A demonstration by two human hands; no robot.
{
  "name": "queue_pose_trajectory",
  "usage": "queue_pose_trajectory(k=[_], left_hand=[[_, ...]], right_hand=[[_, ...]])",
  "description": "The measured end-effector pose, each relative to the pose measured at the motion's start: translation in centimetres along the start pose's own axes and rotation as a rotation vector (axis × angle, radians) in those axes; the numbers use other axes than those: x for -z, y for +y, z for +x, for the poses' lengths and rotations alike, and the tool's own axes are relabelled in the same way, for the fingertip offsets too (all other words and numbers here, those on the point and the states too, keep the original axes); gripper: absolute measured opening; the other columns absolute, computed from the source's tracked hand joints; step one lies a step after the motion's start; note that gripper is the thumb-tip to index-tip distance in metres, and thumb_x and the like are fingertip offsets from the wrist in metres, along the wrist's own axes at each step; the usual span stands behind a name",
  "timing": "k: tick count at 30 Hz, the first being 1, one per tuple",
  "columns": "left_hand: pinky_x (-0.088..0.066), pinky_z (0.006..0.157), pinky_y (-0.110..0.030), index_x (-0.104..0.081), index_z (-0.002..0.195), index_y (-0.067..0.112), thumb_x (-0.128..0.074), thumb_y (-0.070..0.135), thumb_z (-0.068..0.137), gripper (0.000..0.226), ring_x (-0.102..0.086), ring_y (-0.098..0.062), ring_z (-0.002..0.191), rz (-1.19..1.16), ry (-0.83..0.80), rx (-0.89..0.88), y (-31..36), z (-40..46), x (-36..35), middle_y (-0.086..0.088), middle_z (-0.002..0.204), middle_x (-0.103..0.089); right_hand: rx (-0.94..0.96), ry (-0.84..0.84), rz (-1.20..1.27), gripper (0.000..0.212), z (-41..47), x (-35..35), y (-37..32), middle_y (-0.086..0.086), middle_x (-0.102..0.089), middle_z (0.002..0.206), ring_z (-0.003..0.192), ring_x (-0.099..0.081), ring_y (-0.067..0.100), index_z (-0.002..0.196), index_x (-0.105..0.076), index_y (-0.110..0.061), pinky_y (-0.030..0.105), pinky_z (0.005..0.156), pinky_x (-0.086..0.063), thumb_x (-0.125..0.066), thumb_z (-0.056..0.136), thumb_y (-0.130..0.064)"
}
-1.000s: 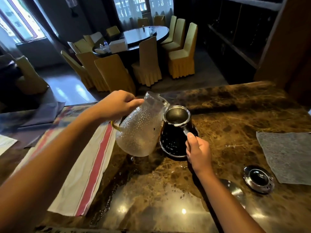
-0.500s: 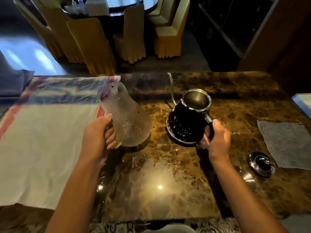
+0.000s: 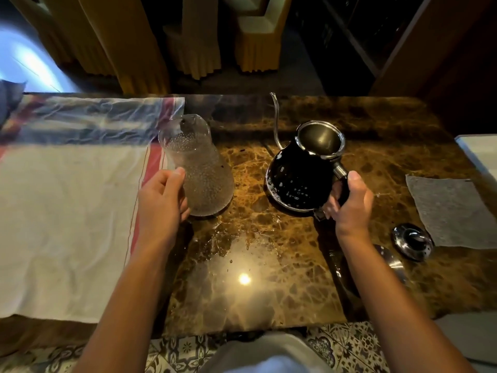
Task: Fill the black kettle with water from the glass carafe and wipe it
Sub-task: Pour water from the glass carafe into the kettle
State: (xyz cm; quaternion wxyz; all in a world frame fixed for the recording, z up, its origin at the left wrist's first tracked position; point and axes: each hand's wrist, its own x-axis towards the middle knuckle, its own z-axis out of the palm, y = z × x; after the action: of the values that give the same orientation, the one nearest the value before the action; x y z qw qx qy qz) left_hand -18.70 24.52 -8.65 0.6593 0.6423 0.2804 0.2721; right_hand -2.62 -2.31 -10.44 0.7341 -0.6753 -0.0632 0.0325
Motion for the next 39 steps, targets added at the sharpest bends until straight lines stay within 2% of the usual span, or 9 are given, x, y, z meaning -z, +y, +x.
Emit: queue_pose_trajectory(k=[5,8,12,16,24,27,32,36,39], left_hand=[[-0.047,0.051,-0.016,-0.066,0.078,0.033,-0.055,0.059,0.096,0.034,-0.059,-0.001,0.058,0.223,0.114,-0.092,-1.0,-0.3,-1.1,0.006,0.070,-0.065],[-0.046,0.056,-0.037,-0.066,0.073,0.014,-0.050,0.073,0.089,0.062,-0.058,-0.008,0.057,0.246,0.183,-0.042,-1.6,-0.6,-1.4,-0.006,0.072,-0.065],[-0.054,0.062,-0.049,-0.065,0.069,0.011,-0.051,0.076,0.085,0.068,-0.064,-0.031,0.065,0.208,0.173,0.027,-1.2,-0.3,-1.1,-0.013,0.072,-0.066],[-0.042,0.047,-0.026,-0.058,0.054,0.025,-0.053,0.072,0.085,0.056,-0.047,-0.011,0.046,0.106,0.067,0.067,-0.5,-1.0,-1.2,0.005,0.053,-0.049],[-0.030,0.044,-0.025,-0.042,0.051,0.026,-0.057,0.065,0.090,0.056,-0.031,-0.015,0.043,0.012,-0.054,0.097,-1.2,-4.0,-1.4,0.001,0.051,-0.032],[-0.030,0.042,-0.022,-0.044,0.048,0.027,-0.056,0.062,0.091,0.057,-0.033,-0.011,0.042,0.032,-0.070,0.083,-1.1,-4.8,-1.6,0.006,0.050,-0.034],[-0.030,0.042,-0.021,-0.045,0.048,0.028,-0.056,0.062,0.092,0.057,-0.034,-0.009,0.041,0.017,-0.047,0.070,-0.7,-5.0,-2.1,0.009,0.049,-0.035],[-0.031,0.043,-0.020,-0.045,0.048,0.029,-0.055,0.071,0.091,0.062,-0.035,-0.008,0.041,0.016,-0.035,0.066,-0.5,-5.4,-2.3,0.010,0.048,-0.037],[-0.029,0.042,-0.021,-0.044,0.050,0.027,-0.048,0.074,0.093,0.064,-0.033,-0.009,0.041,-0.032,-0.046,0.071,-0.6,-5.5,-2.5,0.010,0.048,-0.037]], right_hand=[[-0.116,-0.319,0.061,0.054,1.1,1.9,-1.2,0.003,-0.043,0.045,0.040,-0.036,0.021,0.065,-0.055,-0.009,0.031,0.047,-0.032,-0.044,0.094,-0.054],[-0.198,-0.419,0.084,0.050,1.4,2.7,-2.2,0.002,-0.042,0.043,0.038,-0.035,0.019,0.062,-0.058,-0.011,0.034,0.049,-0.026,-0.048,0.090,-0.052],[-0.197,-0.172,-0.049,0.059,0.4,1.9,-2.4,-0.003,-0.037,0.043,0.038,-0.032,0.014,0.050,-0.047,-0.020,0.024,0.042,-0.029,-0.052,0.090,-0.063],[-0.165,0.020,-0.047,0.058,-0.3,2.1,-2.4,-0.003,-0.041,0.045,0.042,-0.036,0.015,0.048,-0.048,-0.022,0.025,0.043,-0.030,-0.054,0.090,-0.062],[-0.083,0.275,-0.008,0.052,-0.5,1.4,-2.1,-0.005,-0.047,0.049,0.044,-0.041,0.011,0.050,-0.055,-0.025,0.024,0.043,-0.034,-0.059,0.088,-0.060],[-0.055,0.306,-0.008,0.051,-0.1,0.5,-2.1,-0.005,-0.047,0.050,0.046,-0.042,0.012,0.053,-0.057,-0.026,0.026,0.044,-0.034,-0.058,0.091,-0.060],[-0.038,0.252,-0.009,0.051,0.2,0.7,-2.2,-0.004,-0.047,0.050,0.045,-0.042,0.012,0.055,-0.057,-0.026,0.023,0.044,-0.035,-0.057,0.094,-0.058],[-0.071,0.197,-0.014,0.049,0.0,1.1,-2.6,-0.003,-0.046,0.053,0.046,-0.040,0.012,0.058,-0.056,-0.026,0.023,0.044,-0.033,-0.056,0.096,-0.057],[-0.104,0.155,-0.084,0.044,-0.4,2.0,-3.1,-0.002,-0.058,0.066,0.056,-0.053,0.014,0.072,-0.062,-0.028,0.029,0.054,-0.045,-0.052,0.096,-0.063]])
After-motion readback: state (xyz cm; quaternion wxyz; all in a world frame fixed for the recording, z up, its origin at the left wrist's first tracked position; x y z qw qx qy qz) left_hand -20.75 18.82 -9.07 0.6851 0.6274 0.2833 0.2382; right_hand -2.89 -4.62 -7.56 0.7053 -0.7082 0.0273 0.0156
